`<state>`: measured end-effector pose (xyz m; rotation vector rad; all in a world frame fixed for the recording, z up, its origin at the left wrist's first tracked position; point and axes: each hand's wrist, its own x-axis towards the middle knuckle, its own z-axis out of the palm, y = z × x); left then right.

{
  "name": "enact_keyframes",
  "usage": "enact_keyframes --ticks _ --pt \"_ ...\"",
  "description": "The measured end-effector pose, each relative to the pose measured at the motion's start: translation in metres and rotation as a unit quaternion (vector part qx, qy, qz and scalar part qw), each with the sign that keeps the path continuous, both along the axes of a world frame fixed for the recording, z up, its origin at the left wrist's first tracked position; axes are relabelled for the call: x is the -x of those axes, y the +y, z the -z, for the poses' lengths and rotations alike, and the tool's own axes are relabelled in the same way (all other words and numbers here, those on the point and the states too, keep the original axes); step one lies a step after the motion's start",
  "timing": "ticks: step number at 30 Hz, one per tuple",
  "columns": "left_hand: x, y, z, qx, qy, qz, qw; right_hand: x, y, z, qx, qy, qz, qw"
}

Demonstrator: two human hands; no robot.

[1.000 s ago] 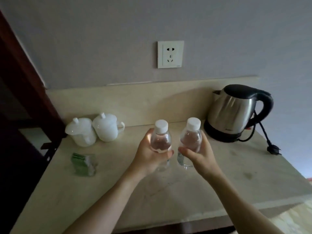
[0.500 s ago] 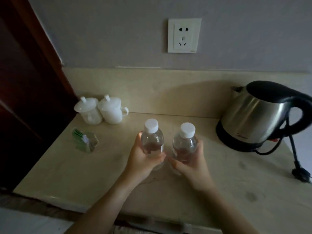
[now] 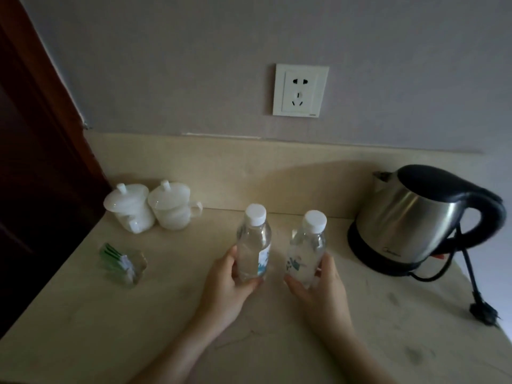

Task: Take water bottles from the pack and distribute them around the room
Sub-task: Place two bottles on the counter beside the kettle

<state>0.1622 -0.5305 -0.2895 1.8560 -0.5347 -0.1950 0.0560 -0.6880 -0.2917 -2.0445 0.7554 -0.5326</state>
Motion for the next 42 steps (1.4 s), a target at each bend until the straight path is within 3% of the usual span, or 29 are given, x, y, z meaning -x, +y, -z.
enact_keyframes --ticks 3,8,11,17,21,26,32,42 --pt "-0.025 -0.012 -0.004 0.009 0.042 0.03 0.999 -0.024 -0.018 -0.001 -0.007 -0.012 -0.008 1.0" --pt "-0.037 -0.042 -0.005 0.023 -0.019 -0.005 1.0 -0.059 -0.034 -0.003 -0.013 -0.035 -0.012 0.999" --pt "-0.05 -0.054 0.0 0.032 -0.032 -0.009 0.999 -0.07 -0.038 -0.004 0.034 -0.034 0.01 0.999" --pt "-0.08 -0.064 0.001 0.048 0.022 0.046 0.998 -0.084 -0.046 0.002 0.008 -0.03 0.023 0.999" --pt "-0.095 -0.069 0.005 0.049 -0.009 0.065 0.997 -0.09 -0.048 0.002 0.003 -0.03 0.014 0.999" --pt "-0.096 -0.076 0.01 0.046 -0.04 0.038 0.997 -0.095 -0.049 0.001 0.03 -0.015 0.003 0.999" --pt "-0.11 -0.083 0.022 0.087 0.018 0.021 0.996 -0.102 -0.051 0.002 0.057 -0.006 -0.014 0.998" --pt "-0.123 -0.084 0.031 0.075 0.006 0.04 0.996 -0.107 -0.056 0.004 0.085 0.0 -0.019 0.996"
